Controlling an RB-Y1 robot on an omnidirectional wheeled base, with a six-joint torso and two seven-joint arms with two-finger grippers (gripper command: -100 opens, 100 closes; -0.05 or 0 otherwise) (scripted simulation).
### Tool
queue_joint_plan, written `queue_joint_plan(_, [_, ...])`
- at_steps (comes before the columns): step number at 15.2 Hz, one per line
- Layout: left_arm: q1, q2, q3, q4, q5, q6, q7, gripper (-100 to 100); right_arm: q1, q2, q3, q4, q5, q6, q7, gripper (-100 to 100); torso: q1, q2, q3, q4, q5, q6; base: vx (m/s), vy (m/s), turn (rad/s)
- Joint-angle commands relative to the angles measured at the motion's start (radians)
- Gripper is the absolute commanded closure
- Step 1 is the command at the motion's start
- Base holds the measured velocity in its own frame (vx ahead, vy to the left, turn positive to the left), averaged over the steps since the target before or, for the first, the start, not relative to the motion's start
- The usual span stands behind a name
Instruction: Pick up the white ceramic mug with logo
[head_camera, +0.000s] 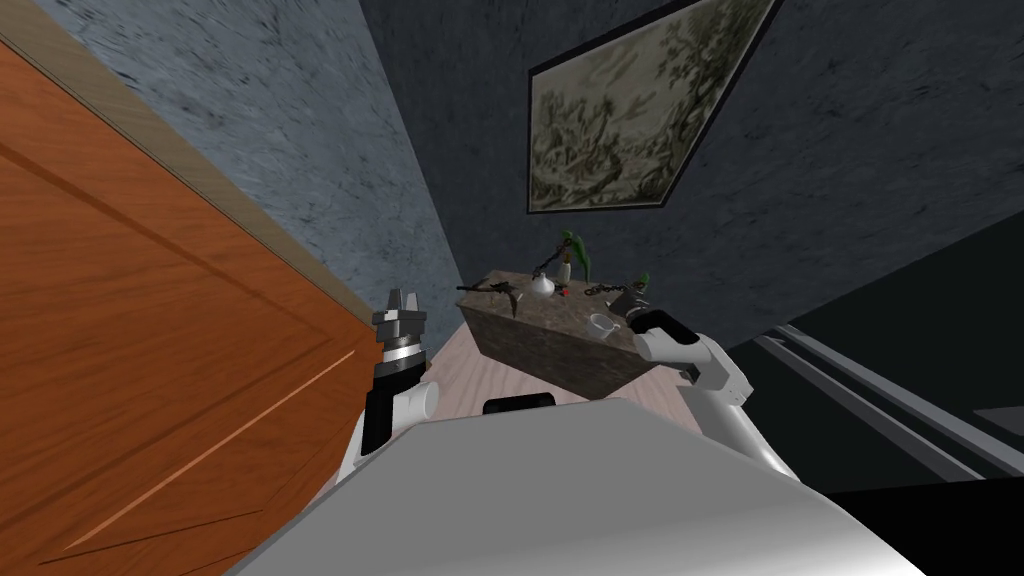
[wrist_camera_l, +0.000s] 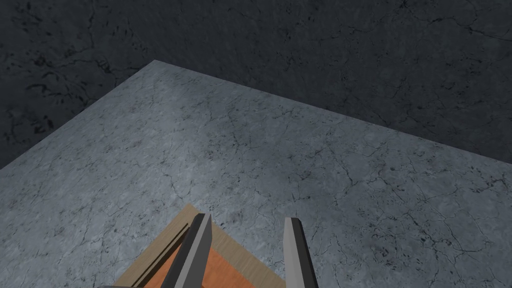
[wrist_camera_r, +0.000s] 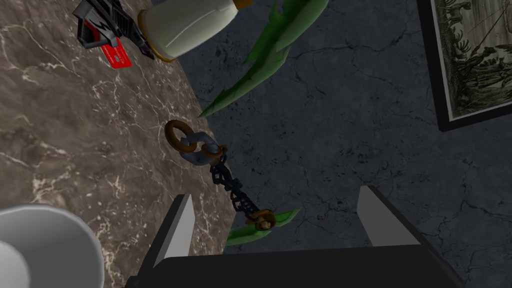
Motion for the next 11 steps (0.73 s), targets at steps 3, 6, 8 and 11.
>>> queue_joint_plan(3, [0.0, 0.0, 0.0, 0.0, 0.0, 0.0, 0.0, 0, -0.02, -0.016, -0.023, 0.021, -0.018, 0.092, -0.052, -100, 0.001, -0.001, 0.0, 0.0, 0.0, 0.0, 0.045, 0.052, -0.002])
queue_joint_plan(6, [0.0, 0.0, 0.0, 0.0, 0.0, 0.0, 0.0, 0, -0.04, -0.028, -0.043, 0.041, -0.034, 0.149, -0.1, -100, 0.0, -0.001, 0.0, 0.0, 0.0, 0.0, 0.047, 0.045, -0.001])
queue_joint_plan(8, [0.0, 0.0, 0.0, 0.0, 0.0, 0.0, 0.0, 0, -0.04, -0.028, -0.043, 0.041, -0.034, 0.182, -0.1, -100, 0.001, -0.001, -0.001, 0.0, 0.0, 0.0, 0.036, 0.037, -0.003])
queue_joint_plan(11, [0.0, 0.0, 0.0, 0.0, 0.0, 0.0, 0.0, 0, -0.06, -0.039, -0.063, 0.06, -0.049, 0.254, -0.148, -100, 0.001, -0.001, 0.0, 0.0, 0.0, 0.0, 0.045, 0.053, -0.002])
